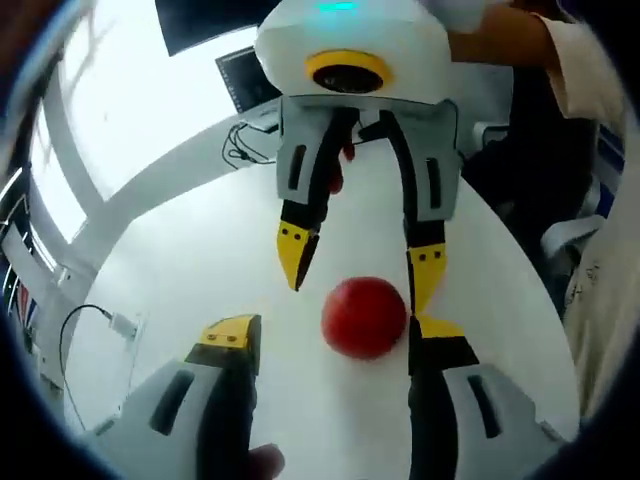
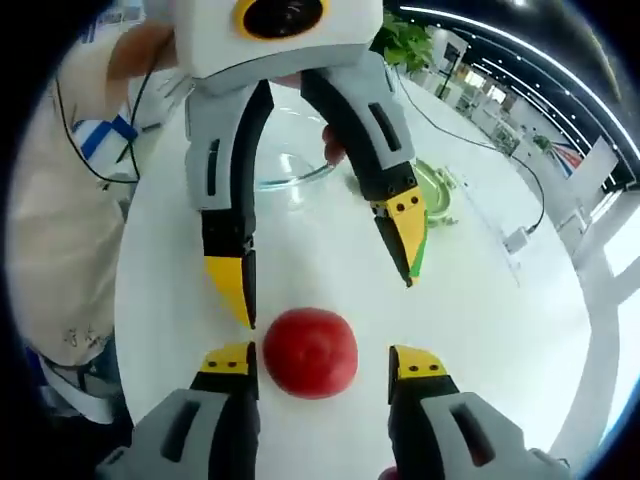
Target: Open container latches remove lid place lid upside down on tabletop take tomato from container place on tabletop
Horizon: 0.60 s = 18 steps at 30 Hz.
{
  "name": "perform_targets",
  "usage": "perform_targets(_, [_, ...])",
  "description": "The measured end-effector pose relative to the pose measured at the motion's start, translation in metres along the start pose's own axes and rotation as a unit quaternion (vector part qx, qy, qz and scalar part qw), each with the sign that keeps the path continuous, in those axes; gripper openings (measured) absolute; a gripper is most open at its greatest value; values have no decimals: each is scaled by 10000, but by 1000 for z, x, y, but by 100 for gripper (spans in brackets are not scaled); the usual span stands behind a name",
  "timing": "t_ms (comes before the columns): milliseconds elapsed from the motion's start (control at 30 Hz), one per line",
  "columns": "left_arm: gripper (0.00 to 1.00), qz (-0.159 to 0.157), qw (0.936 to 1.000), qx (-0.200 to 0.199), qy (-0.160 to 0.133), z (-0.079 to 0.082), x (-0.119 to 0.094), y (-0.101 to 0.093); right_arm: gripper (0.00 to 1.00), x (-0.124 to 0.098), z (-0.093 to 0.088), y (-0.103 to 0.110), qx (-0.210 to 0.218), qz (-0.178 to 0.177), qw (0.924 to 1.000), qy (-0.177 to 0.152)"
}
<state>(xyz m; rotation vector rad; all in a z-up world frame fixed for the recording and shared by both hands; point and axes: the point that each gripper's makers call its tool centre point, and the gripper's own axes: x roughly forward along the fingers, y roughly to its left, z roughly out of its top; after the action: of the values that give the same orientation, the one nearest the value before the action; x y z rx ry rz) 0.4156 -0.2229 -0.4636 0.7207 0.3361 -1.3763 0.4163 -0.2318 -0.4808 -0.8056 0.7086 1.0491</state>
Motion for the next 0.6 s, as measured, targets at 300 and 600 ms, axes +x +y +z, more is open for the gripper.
perform_targets(300, [51,427,9974,-180,-559,20,-45,23,47,-25,35,-16,69,-500,9967,-640])
perform_targets(600, [51,983,9876,-408,-1155,22,-104,35,47,-53,67,-37,159,-1145,9813,-1536])
